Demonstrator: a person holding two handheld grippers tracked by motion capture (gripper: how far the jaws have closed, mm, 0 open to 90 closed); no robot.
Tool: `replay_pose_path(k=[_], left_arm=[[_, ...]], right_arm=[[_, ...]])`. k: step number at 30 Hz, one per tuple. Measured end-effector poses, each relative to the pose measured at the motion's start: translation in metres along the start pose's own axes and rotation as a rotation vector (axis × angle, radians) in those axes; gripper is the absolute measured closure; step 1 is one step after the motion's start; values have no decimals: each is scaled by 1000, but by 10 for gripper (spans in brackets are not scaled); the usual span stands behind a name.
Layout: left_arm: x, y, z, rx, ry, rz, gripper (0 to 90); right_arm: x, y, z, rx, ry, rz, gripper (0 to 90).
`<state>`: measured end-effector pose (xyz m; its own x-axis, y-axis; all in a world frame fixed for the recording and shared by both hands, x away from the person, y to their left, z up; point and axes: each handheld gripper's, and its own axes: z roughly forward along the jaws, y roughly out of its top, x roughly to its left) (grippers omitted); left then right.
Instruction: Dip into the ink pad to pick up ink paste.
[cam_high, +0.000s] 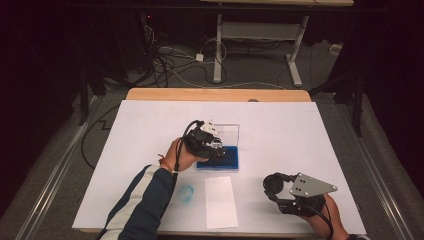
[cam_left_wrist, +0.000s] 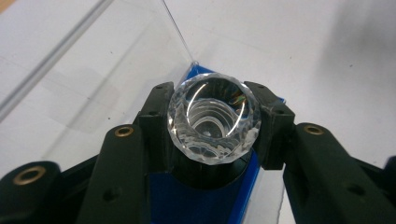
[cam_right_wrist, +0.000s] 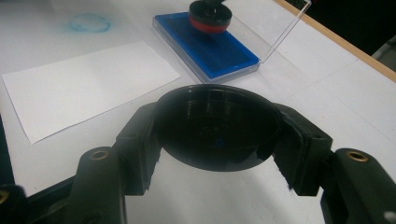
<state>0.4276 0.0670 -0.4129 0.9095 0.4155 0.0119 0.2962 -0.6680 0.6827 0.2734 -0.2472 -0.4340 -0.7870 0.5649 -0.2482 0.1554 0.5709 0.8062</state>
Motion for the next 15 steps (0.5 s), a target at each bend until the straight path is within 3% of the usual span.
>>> replay_pose_path(k=[7,15], left_arm=[[-1,11,-25,-44,17,17,540],[1,24,-41,-46,40,42,540]], right_arm=[[-1,0,0,-5,-2,15,381],[-1,0,0,-15,-1,17,381]])
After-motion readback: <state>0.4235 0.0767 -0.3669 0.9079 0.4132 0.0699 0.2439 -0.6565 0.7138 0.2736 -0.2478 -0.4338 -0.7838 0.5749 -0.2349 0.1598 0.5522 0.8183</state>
